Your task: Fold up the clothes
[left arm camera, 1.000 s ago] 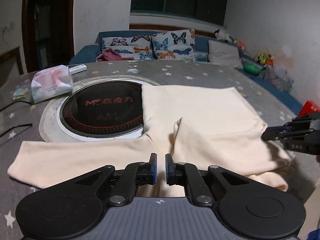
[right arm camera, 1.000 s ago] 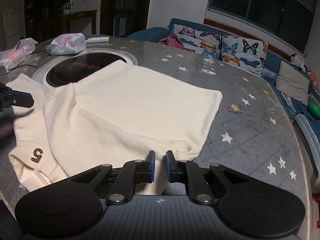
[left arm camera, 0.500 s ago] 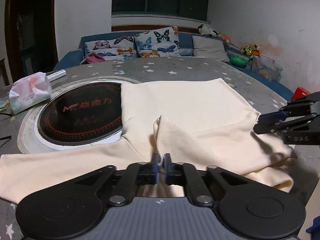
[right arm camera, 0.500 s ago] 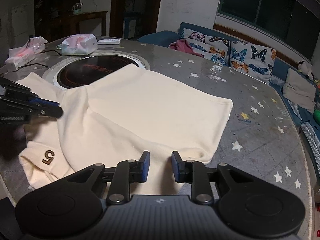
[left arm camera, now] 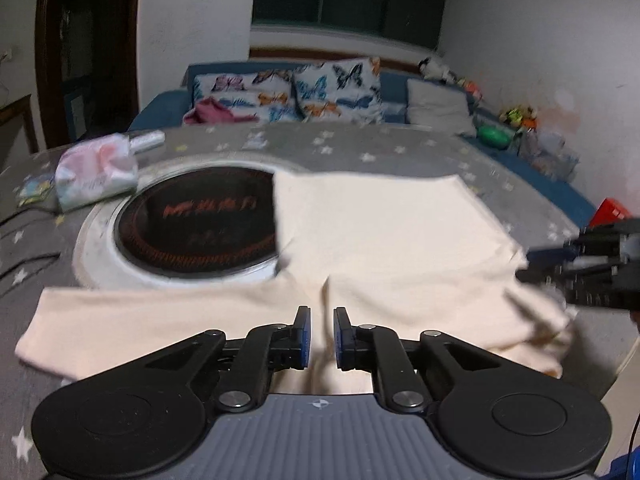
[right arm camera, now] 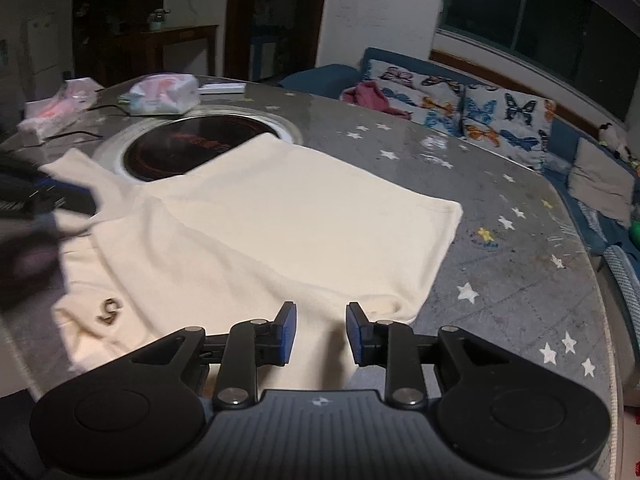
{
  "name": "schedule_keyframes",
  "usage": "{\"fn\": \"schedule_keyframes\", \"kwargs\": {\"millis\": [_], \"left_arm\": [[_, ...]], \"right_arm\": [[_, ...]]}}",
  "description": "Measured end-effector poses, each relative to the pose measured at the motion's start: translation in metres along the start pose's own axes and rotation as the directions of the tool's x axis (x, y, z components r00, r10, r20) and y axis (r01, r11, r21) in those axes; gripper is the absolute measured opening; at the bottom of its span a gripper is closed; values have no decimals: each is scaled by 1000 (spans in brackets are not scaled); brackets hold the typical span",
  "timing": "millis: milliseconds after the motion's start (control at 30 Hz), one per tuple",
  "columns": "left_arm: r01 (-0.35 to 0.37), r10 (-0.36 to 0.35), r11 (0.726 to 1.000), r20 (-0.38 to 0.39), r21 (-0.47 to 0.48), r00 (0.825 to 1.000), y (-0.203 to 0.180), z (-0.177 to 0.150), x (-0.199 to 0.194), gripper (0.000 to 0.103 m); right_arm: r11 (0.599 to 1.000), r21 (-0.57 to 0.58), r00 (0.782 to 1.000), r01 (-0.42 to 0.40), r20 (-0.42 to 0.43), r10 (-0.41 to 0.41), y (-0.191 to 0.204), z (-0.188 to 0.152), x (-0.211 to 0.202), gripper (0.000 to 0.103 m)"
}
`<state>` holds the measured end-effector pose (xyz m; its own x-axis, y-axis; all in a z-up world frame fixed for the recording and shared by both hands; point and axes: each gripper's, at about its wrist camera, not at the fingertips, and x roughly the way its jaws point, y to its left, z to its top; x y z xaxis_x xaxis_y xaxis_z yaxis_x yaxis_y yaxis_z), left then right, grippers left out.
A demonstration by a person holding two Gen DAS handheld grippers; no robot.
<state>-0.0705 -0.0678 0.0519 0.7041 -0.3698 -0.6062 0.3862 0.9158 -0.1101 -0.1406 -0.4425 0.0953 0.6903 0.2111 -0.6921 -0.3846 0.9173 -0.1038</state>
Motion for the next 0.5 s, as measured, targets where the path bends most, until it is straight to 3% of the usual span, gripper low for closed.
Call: {"fn": "schedule_keyframes", "kwargs": {"millis": [200,333,467,500], "left_arm": [[88,-88,996,-14,25,996,-21,1,26,16],[78,-75,995,-64,54,995,-28,-9,43,24],[75,-74,997,-46,16,996,-15,-11,31,25],[65,-65,998,-34,3,997,-10,-10,26,30]], "right_arm": [[998,-40,997,-52,-55,50,12,-12,-4,27],[997,-57,997,-46,-71,42,15,-18,-3,27],[998,-62,999,-29,-35,27,11,-4,-6,27],[998,-60,999,-25,-28,24,10,0,-4,27]]}}
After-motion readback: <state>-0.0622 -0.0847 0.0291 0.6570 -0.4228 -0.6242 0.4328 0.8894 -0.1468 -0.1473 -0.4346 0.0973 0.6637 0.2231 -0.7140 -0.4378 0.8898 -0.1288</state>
